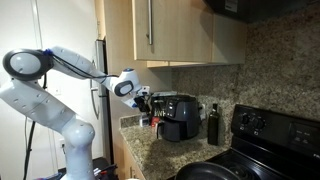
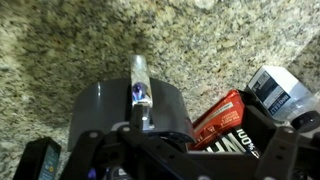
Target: Press the button on the air fryer
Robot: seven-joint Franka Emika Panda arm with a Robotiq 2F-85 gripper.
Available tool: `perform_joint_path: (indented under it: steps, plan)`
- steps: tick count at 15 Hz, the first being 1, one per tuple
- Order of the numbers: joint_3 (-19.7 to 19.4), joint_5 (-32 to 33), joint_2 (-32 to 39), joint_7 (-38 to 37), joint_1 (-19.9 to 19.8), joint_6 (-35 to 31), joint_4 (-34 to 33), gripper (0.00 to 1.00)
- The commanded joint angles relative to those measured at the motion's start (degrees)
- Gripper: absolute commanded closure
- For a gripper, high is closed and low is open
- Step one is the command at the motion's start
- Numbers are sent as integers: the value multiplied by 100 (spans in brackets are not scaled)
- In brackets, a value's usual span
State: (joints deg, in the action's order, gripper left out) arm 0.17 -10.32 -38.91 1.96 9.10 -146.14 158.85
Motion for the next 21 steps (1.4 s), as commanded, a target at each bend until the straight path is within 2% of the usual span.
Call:
perform_joint_path:
  steps: [1, 2, 4, 5, 11, 12, 21]
  plan:
    - [114, -10, 215, -145, 83, -372, -34, 0]
    - [204, -8, 423, -255, 133, -640, -70, 0]
    - [253, -9, 638, -304, 148, -776, -149, 0]
    - [336, 134, 845, -387, -24, -939, -206, 0]
    - [193, -88, 2036, -647, 54, -2820, -520, 0]
    - [197, 15, 1498, -594, 46, -2411, -252, 0]
    - [318, 23, 2421, -946, -90, -3310, -705, 0]
